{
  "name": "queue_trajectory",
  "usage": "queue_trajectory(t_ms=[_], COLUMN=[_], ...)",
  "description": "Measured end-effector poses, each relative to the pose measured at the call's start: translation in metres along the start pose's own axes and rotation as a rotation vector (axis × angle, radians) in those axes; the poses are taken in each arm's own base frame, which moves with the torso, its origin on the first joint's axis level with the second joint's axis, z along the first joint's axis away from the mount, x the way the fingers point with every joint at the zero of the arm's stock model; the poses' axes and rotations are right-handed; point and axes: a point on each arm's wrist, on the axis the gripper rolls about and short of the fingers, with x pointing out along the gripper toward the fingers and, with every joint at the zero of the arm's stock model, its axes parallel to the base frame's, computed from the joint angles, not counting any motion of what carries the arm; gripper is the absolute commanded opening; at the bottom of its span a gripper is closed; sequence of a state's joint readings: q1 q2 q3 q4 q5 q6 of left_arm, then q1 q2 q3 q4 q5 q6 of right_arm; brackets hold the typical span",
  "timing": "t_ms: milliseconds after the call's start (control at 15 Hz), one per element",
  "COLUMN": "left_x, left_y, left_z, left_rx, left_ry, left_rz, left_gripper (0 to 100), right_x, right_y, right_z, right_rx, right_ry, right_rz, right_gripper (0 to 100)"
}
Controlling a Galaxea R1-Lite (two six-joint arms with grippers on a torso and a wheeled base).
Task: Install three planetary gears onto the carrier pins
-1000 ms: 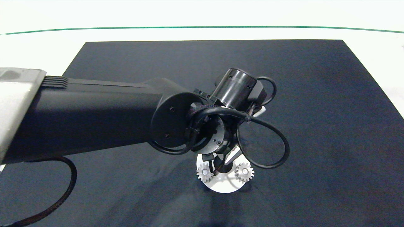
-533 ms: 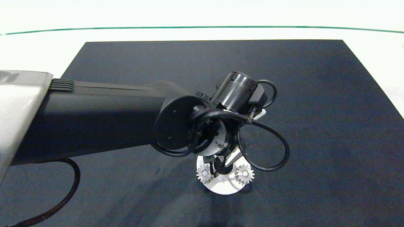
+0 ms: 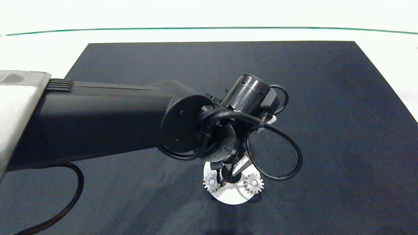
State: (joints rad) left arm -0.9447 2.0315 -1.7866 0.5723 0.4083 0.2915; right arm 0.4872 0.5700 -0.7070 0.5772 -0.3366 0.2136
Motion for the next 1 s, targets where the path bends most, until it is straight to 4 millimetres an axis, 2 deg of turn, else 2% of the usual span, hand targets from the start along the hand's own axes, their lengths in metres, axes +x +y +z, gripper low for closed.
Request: queue_trajectory(t_ms=[667,1000], left_x=[-0.0018,0.0007], left_y=[-0.0071,-0.0031], left_z=[0.0051,0.008], left_rx=[-0.007,-0.017], left_ry=[-0.008,-0.016], left_rz=[-0.008,0.003], left_gripper=[22,22], right_x=[-0.0002,-0.0002], right_y=[-0.0001,-0.0001], right_z=[-0.0001,-0.0001], right_rx=[0.0,0.0], right_ry=[0.0,0.0], right_rz=[-0.001,-0.001], right_gripper=[100,100])
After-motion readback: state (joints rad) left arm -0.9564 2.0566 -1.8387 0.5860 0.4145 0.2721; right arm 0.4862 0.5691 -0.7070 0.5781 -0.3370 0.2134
